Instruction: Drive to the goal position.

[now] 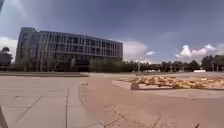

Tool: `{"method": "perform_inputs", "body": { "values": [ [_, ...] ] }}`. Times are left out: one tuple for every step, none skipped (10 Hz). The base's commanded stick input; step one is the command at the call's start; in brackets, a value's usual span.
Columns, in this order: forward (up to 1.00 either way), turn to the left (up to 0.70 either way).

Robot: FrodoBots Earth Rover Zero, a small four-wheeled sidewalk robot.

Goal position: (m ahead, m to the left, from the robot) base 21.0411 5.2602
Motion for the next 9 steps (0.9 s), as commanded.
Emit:
{"method": "perform_inputs", "body": {
  "values": [
    [0.70,0.00],
    [0.70,0.00],
    [0.70,0.00],
    [0.70,0.00],
    [0.70,0.00],
    [0.70,0.00],
    [0.70,0.00],
    [0.70,0.00],
    [0.70,0.00]
  ]
}}
